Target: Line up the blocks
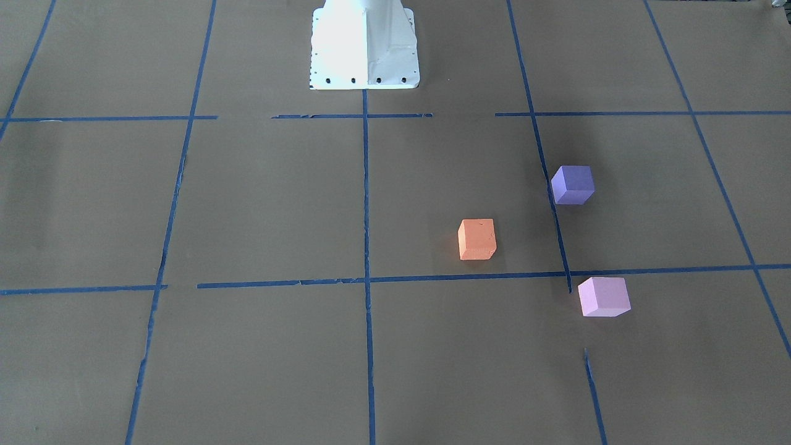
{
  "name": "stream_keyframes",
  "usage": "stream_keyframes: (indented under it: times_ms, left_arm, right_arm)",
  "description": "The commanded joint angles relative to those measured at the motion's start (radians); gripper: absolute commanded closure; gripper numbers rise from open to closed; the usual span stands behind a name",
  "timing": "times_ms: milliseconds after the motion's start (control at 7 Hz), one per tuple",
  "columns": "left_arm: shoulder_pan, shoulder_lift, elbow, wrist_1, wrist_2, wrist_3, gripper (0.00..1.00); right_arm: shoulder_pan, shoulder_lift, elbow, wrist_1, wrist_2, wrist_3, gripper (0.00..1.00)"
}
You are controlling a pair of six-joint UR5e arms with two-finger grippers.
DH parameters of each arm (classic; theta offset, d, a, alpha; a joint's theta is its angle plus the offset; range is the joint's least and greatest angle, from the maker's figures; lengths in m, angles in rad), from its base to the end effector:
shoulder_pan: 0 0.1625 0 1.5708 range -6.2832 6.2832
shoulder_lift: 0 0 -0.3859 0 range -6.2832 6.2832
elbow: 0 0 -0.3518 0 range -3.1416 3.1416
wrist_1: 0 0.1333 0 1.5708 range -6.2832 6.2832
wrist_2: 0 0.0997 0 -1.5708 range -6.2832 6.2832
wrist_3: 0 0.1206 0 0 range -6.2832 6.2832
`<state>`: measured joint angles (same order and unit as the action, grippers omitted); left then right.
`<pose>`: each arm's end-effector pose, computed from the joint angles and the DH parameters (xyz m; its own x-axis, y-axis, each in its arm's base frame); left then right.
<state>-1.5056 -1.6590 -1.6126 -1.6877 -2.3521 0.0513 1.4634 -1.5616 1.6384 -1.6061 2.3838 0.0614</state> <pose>-0.0157 -0.5025 0.5600 0.6931 0.2673 -0.6694 -0.0989 0.9552 0.2791 -0.0036 -0.4596 0.6001 0.6854 -0.0425 0.7269 0.0652 0.9979 -0.0031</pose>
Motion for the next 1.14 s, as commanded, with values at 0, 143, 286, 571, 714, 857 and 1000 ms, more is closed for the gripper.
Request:
stream_keyframes:
  times_ms: [0,143,286,571,714,857,1000]
  left_arm:
    - [0.108,-0.033,-0.032,-0.038,-0.002,-0.004,0.00]
    - [0.190,-0.080,-0.032,-0.081,-0.001,-0.011,0.00]
    - [0.234,-0.144,-0.035,-0.085,-0.003,-0.112,0.00]
    - [0.365,-0.238,-0.040,-0.159,0.007,-0.429,0.00]
    - [0.471,-0.311,-0.021,-0.159,0.019,-0.631,0.00]
    - [0.564,-0.356,-0.020,-0.153,0.102,-0.791,0.00]
    - [0.609,-0.416,0.011,-0.152,0.155,-0.914,0.00]
  right_arm:
    - [0.000,0.000,0.000,0.000,0.000,0.000,0.00]
    - [0.000,0.000,0.000,0.000,0.000,0.000,0.00]
    - [0.000,0.000,0.000,0.000,0.000,0.000,0.00]
    - [0.000,0.000,0.000,0.000,0.000,0.000,0.00]
    - [0.000,0.000,0.000,0.000,0.000,0.000,0.00]
    - [0.000,0.000,0.000,0.000,0.000,0.000,0.00]
    - [0.000,0.000,0.001,0.000,0.000,0.000,0.00]
